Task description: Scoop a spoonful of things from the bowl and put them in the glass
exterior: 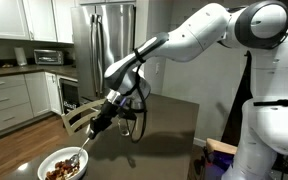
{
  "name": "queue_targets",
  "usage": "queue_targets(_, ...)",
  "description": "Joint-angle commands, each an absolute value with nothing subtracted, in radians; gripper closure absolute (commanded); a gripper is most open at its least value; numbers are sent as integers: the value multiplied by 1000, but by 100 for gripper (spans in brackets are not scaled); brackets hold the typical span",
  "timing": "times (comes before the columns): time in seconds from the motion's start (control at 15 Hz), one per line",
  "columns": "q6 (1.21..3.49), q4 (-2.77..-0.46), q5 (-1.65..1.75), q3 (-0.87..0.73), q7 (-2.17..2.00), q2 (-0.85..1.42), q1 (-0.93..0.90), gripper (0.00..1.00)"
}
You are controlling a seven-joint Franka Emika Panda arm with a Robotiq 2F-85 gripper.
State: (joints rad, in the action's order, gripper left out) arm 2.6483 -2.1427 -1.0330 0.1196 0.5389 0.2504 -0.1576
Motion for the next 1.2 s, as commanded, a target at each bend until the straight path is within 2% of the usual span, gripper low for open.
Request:
queue_targets(0.0,2619,-2146,-1073,166,567,273,-123,95)
queue_targets(0.47,2532,-2131,-1239,191,670,310,-84,95)
queue_targets(1.13,2303,-2122,-1524,115,910,389,-55,96)
